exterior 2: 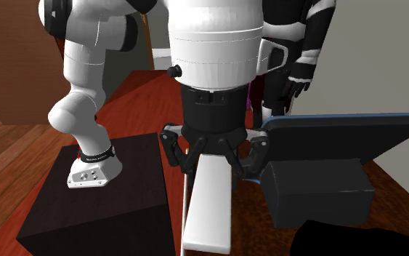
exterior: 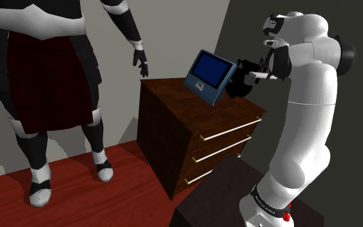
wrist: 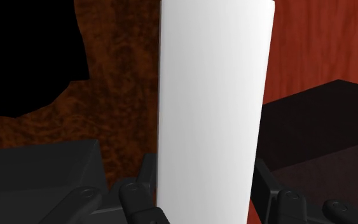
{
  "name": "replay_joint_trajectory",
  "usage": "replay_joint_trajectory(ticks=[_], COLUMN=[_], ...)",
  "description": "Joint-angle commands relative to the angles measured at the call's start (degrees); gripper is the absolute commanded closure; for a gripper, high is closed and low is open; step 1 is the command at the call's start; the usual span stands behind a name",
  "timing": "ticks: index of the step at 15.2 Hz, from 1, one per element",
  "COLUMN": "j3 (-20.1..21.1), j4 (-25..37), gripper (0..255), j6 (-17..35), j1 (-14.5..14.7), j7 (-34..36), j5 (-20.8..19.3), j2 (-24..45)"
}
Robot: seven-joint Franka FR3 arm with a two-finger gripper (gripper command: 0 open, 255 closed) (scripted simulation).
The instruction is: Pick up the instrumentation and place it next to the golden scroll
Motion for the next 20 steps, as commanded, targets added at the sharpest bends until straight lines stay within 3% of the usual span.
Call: replay_joint_trajectory(ticks=[1, 20], j3=[-0.2, 0.1], j4=[-2.6, -18.2], gripper=[255, 255], j6=[2.0, 16.8], j1=[1.1, 4.9], j7=[0.0, -1.3], j5=[-0.5, 0.0], j2=[-0.7, -0.9])
